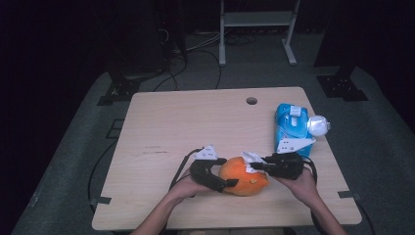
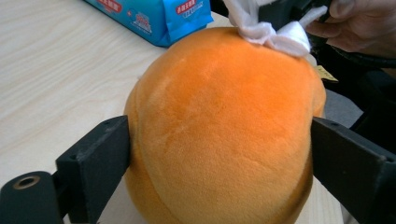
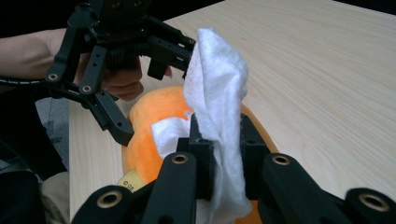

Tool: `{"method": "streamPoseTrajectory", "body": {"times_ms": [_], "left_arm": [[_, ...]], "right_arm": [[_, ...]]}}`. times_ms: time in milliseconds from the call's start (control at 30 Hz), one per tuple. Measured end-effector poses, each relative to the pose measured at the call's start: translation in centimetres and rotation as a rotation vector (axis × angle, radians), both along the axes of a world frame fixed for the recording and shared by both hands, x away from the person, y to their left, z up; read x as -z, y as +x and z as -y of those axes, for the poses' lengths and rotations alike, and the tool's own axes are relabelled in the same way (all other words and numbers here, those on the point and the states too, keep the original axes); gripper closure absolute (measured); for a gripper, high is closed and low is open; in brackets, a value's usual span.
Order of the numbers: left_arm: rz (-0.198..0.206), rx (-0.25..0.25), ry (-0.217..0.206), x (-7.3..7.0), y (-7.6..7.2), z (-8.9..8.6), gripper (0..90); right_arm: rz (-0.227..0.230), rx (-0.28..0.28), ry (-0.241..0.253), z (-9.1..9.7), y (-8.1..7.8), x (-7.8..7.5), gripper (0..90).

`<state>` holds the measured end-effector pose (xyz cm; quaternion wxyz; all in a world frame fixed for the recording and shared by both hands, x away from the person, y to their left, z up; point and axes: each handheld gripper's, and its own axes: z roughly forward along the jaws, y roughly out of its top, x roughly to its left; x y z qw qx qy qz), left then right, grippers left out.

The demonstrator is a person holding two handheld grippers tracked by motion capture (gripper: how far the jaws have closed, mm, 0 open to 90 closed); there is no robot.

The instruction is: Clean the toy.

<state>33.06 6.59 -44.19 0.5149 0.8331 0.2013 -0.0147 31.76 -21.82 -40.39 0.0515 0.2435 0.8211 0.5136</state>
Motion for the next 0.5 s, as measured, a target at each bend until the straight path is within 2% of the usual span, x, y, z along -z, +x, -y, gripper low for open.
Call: {"method": "streamPoseTrajectory", "body": {"times_ms": [100,133,167,200,267,367,433,500], "left_arm": [[0.085,-0.012,0.017,-0.6,-0.4,-0.2,28.6],[0.129,-0.015,0.022,-1.0,-0.5,-0.4,32.0],[0.182,-0.026,0.031,-1.5,-0.7,-0.5,33.5],[0.217,-0.037,0.033,-2.0,-0.8,-0.7,33.9],[0.241,-0.036,0.041,-2.5,-0.7,-1.1,33.8],[0.225,-0.022,0.056,-2.0,-0.7,-1.2,30.0],[0.184,-0.031,0.048,-1.7,-0.5,-1.3,19.6],[0.122,-0.048,0.012,-1.6,0.0,-1.6,13.8]], "right_arm": [[0.02,0.004,-0.01,-0.6,-0.2,-0.2,79.6],[0.036,0.004,-0.01,-0.9,-0.4,-0.4,79.7],[0.048,0.002,-0.006,-1.1,-0.6,-0.7,79.7],[0.061,0.003,0.001,-1.2,-0.8,-1.0,79.8],[0.076,-0.008,0.012,-1.5,-0.9,-1.3,79.7],[0.064,-0.01,0.003,-1.8,-0.5,-0.8,79.7],[0.035,-0.006,-0.003,-1.6,-0.1,0.0,79.7],[0.012,-0.001,0.008,-1.2,0.2,0.5,79.7]]}}
